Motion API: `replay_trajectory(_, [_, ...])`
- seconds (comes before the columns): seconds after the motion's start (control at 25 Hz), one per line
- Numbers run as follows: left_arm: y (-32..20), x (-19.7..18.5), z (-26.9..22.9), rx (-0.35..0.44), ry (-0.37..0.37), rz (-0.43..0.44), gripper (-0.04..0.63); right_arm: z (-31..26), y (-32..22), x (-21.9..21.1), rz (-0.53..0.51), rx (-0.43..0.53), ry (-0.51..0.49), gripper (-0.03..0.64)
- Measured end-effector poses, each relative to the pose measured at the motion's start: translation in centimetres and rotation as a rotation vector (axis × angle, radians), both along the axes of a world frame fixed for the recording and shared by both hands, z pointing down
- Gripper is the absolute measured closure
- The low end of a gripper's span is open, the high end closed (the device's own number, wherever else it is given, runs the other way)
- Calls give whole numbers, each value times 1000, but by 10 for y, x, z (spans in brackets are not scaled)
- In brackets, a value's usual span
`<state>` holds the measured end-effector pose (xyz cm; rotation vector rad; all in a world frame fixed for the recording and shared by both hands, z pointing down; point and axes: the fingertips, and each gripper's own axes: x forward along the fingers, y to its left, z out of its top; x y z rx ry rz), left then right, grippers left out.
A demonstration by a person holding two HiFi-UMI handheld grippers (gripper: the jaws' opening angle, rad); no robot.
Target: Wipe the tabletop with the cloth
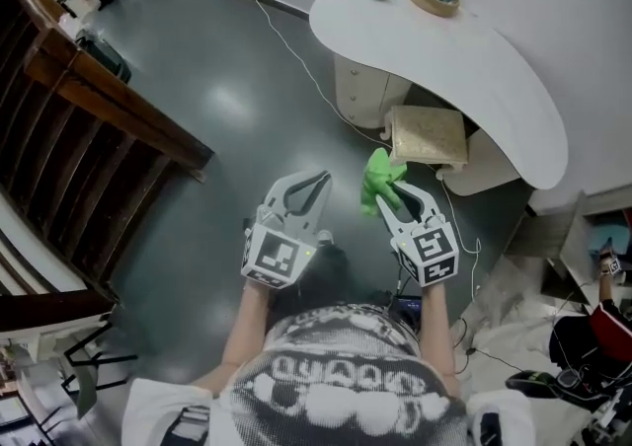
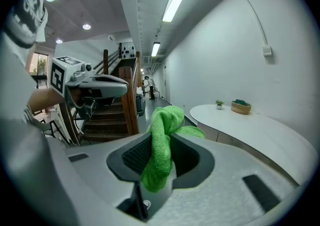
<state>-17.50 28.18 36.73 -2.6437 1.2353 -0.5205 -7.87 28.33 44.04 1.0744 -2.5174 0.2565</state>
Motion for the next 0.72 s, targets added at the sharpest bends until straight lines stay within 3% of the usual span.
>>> replay_trajectory(0.44, [-75,-44,-2,3,20,50,584,-2,-72,-46,42,4,20,502])
replay_trajectory(0.72, [-117,-25,12,-13,24,81,584,8,-109,-26,75,-20,26,502])
